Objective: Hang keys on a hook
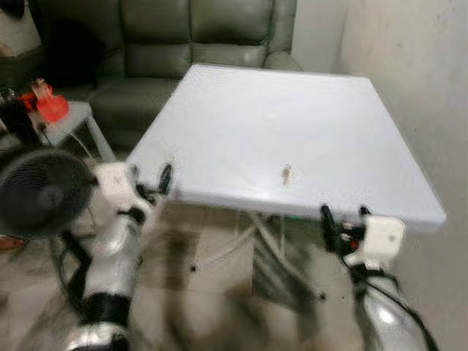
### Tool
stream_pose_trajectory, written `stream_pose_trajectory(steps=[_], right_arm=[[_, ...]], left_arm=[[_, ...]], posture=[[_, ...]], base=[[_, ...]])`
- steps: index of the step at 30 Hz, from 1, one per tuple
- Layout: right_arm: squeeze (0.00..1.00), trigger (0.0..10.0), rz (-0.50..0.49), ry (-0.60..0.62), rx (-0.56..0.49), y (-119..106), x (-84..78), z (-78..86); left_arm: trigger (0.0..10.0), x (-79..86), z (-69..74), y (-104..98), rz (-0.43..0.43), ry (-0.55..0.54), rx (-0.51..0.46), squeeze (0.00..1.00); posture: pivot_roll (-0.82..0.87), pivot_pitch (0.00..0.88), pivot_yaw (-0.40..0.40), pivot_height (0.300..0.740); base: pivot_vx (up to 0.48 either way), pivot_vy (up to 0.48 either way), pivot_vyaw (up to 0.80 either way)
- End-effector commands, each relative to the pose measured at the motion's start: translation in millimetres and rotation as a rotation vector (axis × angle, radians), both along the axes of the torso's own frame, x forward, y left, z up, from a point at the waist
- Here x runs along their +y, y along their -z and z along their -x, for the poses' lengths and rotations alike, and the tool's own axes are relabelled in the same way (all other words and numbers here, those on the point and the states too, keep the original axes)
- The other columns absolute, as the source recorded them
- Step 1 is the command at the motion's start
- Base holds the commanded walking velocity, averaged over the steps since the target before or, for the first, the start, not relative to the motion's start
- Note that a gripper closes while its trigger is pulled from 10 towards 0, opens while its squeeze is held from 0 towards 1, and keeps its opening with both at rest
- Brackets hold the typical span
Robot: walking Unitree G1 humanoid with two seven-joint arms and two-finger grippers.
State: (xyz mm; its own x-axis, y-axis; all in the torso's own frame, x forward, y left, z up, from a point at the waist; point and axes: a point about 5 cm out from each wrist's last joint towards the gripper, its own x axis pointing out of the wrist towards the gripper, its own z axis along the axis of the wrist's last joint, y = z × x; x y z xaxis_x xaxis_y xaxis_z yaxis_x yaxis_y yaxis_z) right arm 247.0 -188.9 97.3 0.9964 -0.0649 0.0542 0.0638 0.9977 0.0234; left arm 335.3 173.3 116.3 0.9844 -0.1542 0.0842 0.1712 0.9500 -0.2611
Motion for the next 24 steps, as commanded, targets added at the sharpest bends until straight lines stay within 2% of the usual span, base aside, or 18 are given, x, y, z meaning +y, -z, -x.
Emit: stream_pose_trajectory(steps=[1, 24], right_arm=[[0.00, 10.0, -0.011, -0.011, -0.016, -3.9, 5.3, -2.0], [0.00, 10.0, -0.011, -0.009, -0.010, -2.5, 5.9, -0.1]], left_arm=[[10.0, 8.9, -1.8, -2.6, -0.017, -0.030, 0.017, 0.00], [10.0, -2.6, 2.0, 4.4, -0.042, 0.034, 0.060, 0.00]], posture=[[-0.04, 0.000, 0.011, 0.732], [-0.04, 0.000, 0.014, 0.732]], base=[[0.000, 0.000, 0.00], [0.000, 0.000, 0.00]])
